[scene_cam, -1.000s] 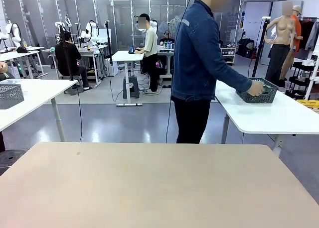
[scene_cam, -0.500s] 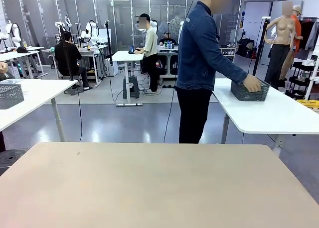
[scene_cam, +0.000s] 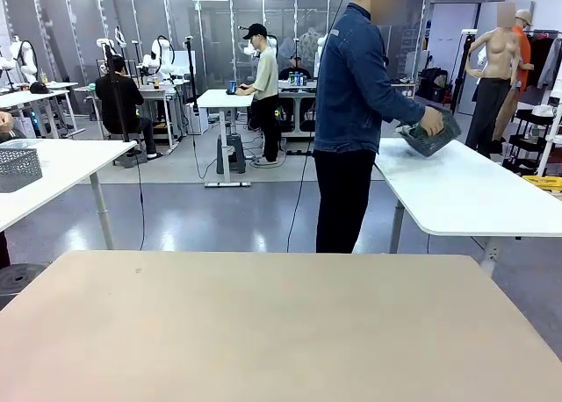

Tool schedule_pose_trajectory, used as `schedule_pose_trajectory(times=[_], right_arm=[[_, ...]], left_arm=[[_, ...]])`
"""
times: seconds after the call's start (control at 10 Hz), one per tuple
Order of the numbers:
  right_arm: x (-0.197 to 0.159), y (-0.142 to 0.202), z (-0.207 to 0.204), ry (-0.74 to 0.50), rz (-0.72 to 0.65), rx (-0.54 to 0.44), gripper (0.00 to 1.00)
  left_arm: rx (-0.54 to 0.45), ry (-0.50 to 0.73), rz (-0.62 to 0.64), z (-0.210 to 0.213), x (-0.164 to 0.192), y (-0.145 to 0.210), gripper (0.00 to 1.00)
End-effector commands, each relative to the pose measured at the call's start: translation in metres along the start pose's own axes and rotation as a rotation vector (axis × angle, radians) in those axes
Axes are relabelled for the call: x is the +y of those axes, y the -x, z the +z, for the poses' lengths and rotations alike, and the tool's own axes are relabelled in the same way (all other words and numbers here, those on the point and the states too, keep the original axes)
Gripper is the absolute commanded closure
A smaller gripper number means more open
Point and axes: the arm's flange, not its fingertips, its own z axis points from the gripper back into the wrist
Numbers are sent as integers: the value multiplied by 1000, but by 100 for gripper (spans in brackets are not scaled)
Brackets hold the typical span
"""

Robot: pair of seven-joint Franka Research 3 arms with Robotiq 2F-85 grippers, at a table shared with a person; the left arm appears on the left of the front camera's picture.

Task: Fold the towels and place them in the basket.
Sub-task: When a person lays out a Towel with hook on the table, fold it in half twice.

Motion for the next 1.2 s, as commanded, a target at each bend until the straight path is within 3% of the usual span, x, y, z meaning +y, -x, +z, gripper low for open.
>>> schedule_pose_trajectory(times=[0.0,1.1], right_arm=[[0,0,0,-2,1,-1,0],[0,0,0,-2,1,-1,0]], left_arm=[[-4,9,-10,2,-2,-1,0],[-4,9,-10,2,-2,-1,0]])
